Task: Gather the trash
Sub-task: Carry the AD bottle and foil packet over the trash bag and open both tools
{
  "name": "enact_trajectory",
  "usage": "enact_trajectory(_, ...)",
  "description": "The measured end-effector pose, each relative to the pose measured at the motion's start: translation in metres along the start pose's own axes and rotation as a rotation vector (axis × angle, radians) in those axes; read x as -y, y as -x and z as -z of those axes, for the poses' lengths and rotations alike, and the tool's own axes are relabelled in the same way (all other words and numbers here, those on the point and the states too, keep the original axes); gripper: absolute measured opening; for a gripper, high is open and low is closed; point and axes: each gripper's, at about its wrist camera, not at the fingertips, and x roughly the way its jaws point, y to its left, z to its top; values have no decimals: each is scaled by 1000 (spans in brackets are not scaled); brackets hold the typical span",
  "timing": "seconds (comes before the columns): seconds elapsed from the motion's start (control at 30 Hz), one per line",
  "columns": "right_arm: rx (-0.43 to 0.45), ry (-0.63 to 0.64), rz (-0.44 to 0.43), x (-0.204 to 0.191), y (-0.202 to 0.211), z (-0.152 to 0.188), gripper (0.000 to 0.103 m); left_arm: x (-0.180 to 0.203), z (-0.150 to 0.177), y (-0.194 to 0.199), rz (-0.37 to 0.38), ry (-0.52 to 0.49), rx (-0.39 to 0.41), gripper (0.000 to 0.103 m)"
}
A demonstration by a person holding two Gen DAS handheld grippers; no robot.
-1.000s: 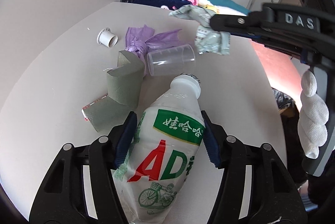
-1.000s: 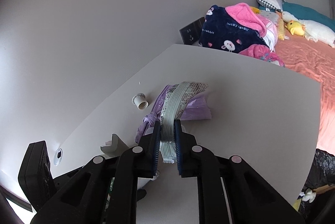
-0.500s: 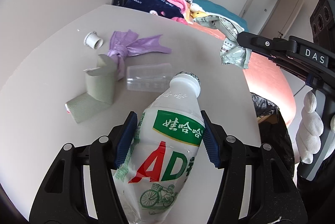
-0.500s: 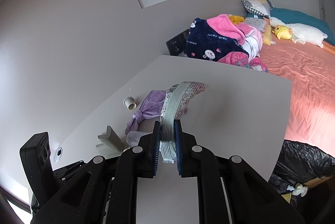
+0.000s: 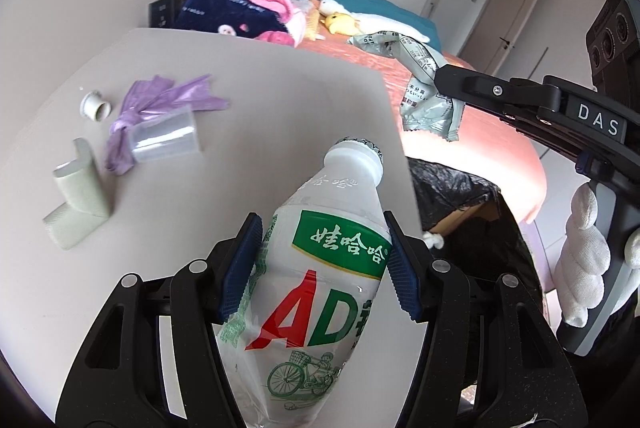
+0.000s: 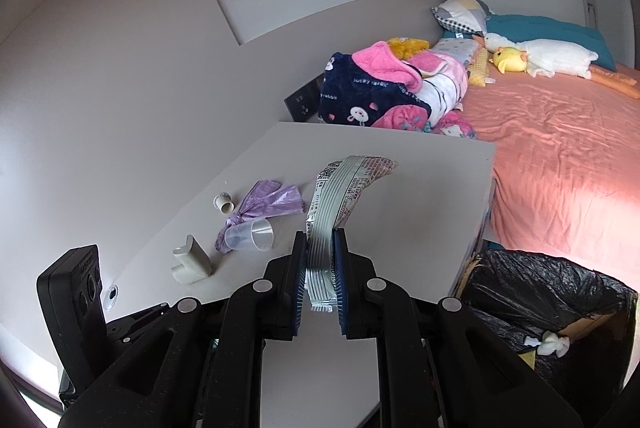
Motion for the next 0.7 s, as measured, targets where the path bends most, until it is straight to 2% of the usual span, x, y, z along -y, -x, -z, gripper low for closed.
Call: enact_trajectory(0.7, 78, -99, 104, 73, 79, 19, 15, 98, -2, -33, 127, -131, -66, 59)
